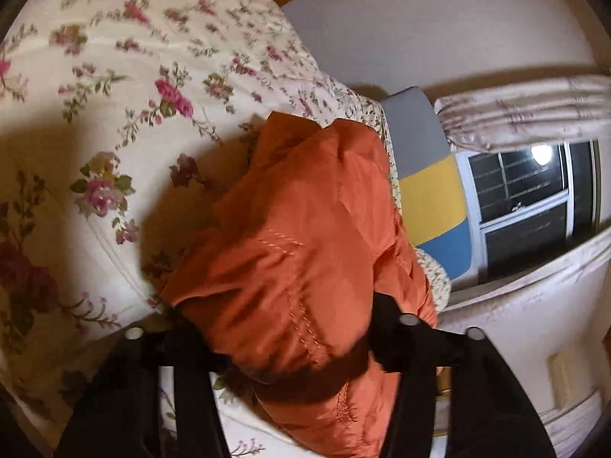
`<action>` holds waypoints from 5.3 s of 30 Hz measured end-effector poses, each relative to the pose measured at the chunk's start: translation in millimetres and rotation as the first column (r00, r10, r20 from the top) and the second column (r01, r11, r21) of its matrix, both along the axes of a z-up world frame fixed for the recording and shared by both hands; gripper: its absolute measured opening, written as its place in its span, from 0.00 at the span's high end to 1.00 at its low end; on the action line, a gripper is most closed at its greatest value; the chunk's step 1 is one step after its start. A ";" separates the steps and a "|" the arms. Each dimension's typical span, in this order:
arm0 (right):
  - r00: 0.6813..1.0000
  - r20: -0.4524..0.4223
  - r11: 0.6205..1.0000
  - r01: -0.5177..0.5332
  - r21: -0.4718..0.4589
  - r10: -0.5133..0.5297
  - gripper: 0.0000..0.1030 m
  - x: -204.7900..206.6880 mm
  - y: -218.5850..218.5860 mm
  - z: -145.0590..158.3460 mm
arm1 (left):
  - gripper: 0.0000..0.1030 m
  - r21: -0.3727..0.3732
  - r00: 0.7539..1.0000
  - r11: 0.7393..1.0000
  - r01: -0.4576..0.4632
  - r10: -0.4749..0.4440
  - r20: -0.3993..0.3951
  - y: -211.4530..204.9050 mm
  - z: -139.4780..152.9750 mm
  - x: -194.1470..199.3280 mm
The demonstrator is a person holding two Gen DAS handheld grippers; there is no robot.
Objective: Fold large clothes
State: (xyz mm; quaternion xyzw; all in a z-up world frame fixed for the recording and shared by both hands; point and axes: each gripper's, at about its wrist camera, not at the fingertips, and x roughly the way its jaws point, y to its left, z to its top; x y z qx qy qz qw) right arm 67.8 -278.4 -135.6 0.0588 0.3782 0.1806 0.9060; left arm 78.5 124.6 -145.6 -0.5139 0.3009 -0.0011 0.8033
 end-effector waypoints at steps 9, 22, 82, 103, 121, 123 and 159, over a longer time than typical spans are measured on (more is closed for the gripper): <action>1.000 0.010 1.000 0.013 0.000 -0.013 0.70 -2.1 1.4 -6.3 | 0.70 0.317 0.979 0.947 0.045 -0.105 0.176 -47.8 85.2 -12.1; 0.998 -0.053 0.981 0.030 0.192 -0.020 0.70 3.4 -22.2 -9.1 | 0.70 0.695 0.830 0.695 0.183 -0.488 0.270 -184.2 153.8 -20.7; 0.944 -0.213 0.904 0.307 0.297 -0.251 0.87 -34.9 -221.3 30.2 | 0.30 0.938 0.376 0.124 0.322 -0.927 -0.006 -380.8 37.4 -70.0; 0.928 -0.117 0.823 0.368 0.432 -0.353 0.65 -58.1 -245.5 35.8 | 0.30 0.749 0.861 0.601 0.280 -0.503 0.082 -263.9 64.3 79.3; 0.939 0.062 0.931 0.325 0.167 -0.339 0.70 91.0 -185.7 117.9 | 0.30 0.813 0.807 0.392 0.431 -0.570 -0.153 -326.8 92.5 130.1; 0.935 0.054 0.933 0.343 0.108 -0.350 0.72 104.2 -180.1 104.6 | 0.30 0.801 0.814 0.395 0.450 -0.550 -0.186 -333.1 93.1 143.2; 0.930 -0.128 0.926 0.360 0.112 -0.345 0.74 172.0 -198.4 2.0 | 0.08 0.802 0.865 0.447 0.396 -0.474 -0.163 -348.8 30.8 184.3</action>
